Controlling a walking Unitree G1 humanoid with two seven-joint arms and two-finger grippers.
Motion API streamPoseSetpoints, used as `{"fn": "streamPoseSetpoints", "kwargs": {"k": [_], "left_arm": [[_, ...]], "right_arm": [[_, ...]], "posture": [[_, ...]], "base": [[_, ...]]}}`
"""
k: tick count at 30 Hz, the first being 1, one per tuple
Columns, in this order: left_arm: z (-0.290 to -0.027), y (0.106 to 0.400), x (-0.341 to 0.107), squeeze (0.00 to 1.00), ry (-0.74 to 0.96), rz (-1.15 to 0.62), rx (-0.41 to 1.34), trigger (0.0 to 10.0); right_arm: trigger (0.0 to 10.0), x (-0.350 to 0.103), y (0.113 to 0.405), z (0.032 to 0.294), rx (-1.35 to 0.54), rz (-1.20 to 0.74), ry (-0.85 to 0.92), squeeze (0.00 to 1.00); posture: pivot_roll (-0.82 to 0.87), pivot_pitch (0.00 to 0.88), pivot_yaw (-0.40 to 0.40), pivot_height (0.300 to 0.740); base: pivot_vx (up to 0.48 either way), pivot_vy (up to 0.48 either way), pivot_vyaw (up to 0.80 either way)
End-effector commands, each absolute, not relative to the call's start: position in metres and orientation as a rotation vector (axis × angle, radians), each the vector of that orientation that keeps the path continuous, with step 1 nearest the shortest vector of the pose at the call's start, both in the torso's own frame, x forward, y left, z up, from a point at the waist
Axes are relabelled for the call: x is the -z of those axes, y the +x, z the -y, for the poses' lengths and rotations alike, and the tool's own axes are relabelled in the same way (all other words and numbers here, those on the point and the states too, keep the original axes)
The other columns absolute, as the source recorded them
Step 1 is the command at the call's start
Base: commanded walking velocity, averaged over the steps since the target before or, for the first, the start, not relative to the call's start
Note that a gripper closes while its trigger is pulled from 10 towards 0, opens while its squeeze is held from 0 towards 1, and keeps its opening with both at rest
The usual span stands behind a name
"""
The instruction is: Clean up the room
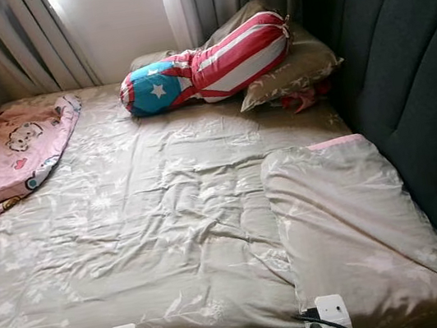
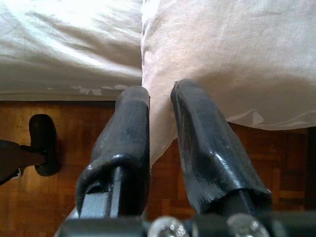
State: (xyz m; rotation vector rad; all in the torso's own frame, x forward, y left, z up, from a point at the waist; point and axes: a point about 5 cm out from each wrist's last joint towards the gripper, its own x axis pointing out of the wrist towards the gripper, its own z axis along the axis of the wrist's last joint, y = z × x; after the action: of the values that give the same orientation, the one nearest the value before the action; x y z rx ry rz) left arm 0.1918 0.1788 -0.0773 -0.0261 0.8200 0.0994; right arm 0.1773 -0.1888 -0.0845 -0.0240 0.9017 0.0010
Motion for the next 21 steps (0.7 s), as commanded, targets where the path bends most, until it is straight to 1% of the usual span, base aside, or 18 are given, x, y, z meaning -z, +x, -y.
{"fn": "streamPoseSetpoints", "kwargs": {"k": [1,2,3,8,13,17,18,21], "left_arm": [[-0.182,0.184,0.082,0.0,-0.012,-0.865,-0.108,10.0],[-0.182,0.183,0.082,0.0,-0.01,-0.867,-0.11,10.0],[-0.183,0.183,0.082,0.0,-0.012,-0.868,-0.117,10.0],[-0.183,0.182,0.083,0.0,-0.011,-0.875,-0.118,10.0],[-0.184,0.182,0.083,0.0,-0.005,-0.883,-0.112,10.0],[-0.183,0.182,0.083,0.0,0.0,-0.889,-0.106,10.0],[-0.184,0.182,0.084,0.0,0.0,-0.891,-0.106,10.0],[-0.185,0.18,0.084,0.0,0.001,-0.901,-0.107,10.0]], "right_arm": [[10.0,0.086,0.175,0.189,-0.005,-0.915,-0.033,0.0],[10.0,0.086,0.174,0.193,0.006,-0.918,-0.037,0.0],[10.0,0.087,0.169,0.2,0.02,-0.926,-0.042,0.0],[10.0,0.09,0.158,0.209,0.035,-0.958,-0.038,0.0],[10.0,0.092,0.15,0.216,0.063,-0.975,-0.021,0.0],[10.0,0.092,0.149,0.217,0.067,-0.977,-0.015,0.0],[10.0,0.092,0.149,0.217,0.069,-0.975,-0.009,0.0],[10.0,0.092,0.152,0.209,0.056,-0.976,-0.008,0.0]], "posture": [[-0.12,0.021,0.01,0.74],[-0.12,0.026,0.009,0.74],[-0.12,0.029,0.009,0.74],[-0.13,0.033,0.009,0.74],[-0.13,0.042,0.011,0.74],[-0.13,0.047,0.013,0.74],[-0.13,0.047,0.013,0.74],[-0.12,0.051,0.016,0.74]], "base": [[0.0,0.0,0.0],[0.0,0.0,0.0],[0.0,0.0,0.8],[0.0,0.0,0.76],[0.0,0.109,0.0],[0.0,0.0,0.0],[0.0,0.0,0.0],[0.0,0.282,0.0]]}}
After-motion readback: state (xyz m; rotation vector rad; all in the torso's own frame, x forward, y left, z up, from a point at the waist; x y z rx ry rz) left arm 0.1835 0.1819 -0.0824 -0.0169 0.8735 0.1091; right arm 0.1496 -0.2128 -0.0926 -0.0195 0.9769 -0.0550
